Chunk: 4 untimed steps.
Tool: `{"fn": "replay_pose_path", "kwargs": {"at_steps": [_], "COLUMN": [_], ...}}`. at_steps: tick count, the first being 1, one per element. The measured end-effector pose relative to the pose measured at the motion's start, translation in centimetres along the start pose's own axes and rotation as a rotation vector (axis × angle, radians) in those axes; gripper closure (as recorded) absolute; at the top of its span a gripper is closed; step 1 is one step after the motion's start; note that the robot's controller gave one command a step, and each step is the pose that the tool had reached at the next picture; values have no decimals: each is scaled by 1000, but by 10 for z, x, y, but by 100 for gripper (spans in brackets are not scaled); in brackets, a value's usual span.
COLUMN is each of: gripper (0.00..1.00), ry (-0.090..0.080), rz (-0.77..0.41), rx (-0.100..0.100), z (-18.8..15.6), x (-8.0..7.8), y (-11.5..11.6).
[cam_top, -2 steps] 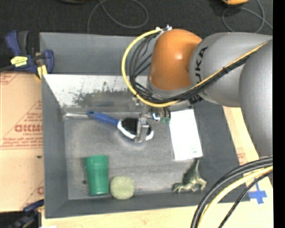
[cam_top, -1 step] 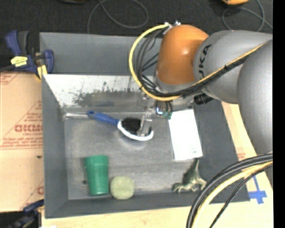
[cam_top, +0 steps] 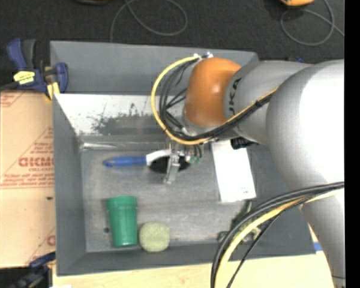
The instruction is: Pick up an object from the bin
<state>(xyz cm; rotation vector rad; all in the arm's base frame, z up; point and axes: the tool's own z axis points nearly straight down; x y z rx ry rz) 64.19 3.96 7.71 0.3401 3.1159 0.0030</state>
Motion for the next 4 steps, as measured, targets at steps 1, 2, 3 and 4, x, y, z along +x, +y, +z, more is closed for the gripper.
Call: {"fn": "replay_pose_path", "kwargs": {"at_steps": [1, 2, 3, 4], "gripper": [100, 100, 100, 100], "ry": [-12, -12, -6, 9], "rz": [64, 72, 75, 74], "rx": [-3, -3, -2, 3], "z": [20, 19, 14, -3], "x": [-2, -1, 0, 4], "y": [-1, -1, -1, -2]}}
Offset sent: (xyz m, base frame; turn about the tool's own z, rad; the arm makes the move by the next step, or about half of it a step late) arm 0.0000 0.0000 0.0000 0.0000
